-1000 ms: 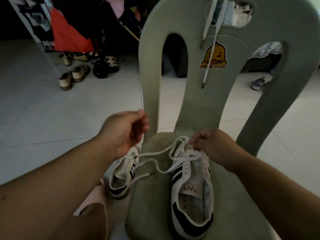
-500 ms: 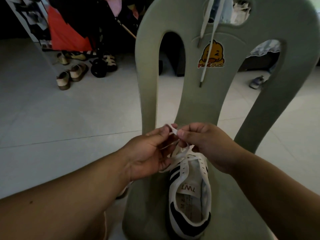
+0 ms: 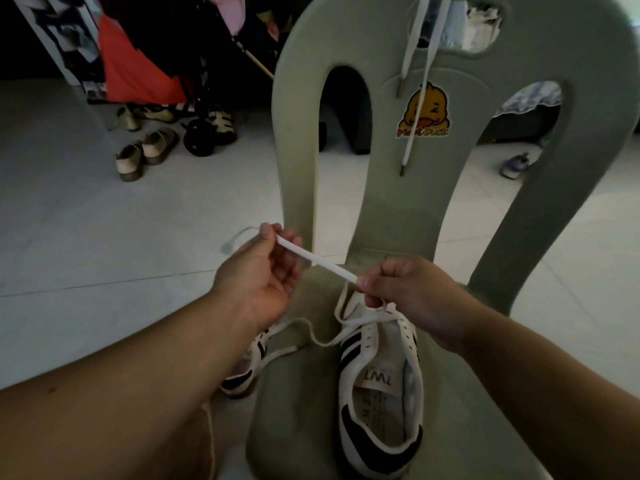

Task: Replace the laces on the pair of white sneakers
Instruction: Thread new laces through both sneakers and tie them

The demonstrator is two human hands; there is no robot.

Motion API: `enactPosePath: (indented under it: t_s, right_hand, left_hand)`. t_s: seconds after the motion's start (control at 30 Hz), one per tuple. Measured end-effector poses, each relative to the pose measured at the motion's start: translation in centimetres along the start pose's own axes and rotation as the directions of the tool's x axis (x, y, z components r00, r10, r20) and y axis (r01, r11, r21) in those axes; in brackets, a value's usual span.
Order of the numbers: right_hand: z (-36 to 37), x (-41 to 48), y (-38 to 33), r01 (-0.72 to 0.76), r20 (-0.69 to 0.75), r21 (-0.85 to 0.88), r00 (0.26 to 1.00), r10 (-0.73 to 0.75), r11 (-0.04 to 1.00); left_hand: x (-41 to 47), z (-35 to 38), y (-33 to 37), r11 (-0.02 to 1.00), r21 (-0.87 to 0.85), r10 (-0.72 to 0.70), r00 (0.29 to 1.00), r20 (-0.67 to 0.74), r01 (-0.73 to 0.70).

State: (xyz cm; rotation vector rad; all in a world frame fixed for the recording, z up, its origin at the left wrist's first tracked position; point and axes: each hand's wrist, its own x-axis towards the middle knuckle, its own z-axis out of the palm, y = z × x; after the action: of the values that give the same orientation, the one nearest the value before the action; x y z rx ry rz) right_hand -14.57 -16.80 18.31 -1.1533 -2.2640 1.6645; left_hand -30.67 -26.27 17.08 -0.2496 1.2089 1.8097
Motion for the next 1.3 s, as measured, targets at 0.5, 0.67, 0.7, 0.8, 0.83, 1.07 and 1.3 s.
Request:
enactPosePath:
  t_s: [0.5,0.67,0.7,0.8,0.83,1.07,1.3]
  right_hand:
    - [0.5,0.3,0.6,-0.043,0.029,-0.147,0.998,0.048,0.988]
    - [-1.0,0.6,1.3,-0.064,-0.165,-0.177,0.986,0.035,0.982]
    - [-1.3,0.5,1.6,-0.082,-0.191,-0.178,0.981,0.047,0.981]
    - [-1.9,0.1,2.3,-0.144,-0.171,-0.226,0.979,0.107,0.963]
    - [-1.9,-0.1,2.5,-0.165,-0.133,-0.268,0.982,0.134,0.949]
    - [-1.7,-1.8,2.9,-0.215,0.025,-0.428,0.968,0.249,0.878]
    - [-2.2,-2.6,3.8,-0.216,-0.025,-0.358,0.975,0.222,0.908]
  left_hand:
    - [1.7,-0.8,3.3,0.924,0.053,0.380,0.925,-0.029,-0.378]
    - [1.5,-0.6,8.6,0.579,0.247,0.804,0.594,-0.017,-0.777]
    - [1.9,-0.9,10.0,0.513,0.301,0.840,0.542,0.015,-0.804]
    - [1.5,-0.9,10.3,0.354,0.522,0.857,0.493,0.152,-0.776]
    - [0.8,-0.3,9.1,0.304,0.514,0.838,0.482,0.256,-0.802]
    - [-2.5,1.6,-3.9,-0.288,0.621,0.125,0.615,0.779,-0.729]
    - [-1.6,3.3,-7.8,-0.210,0.745,-0.003,0.762,0.647,-0.633]
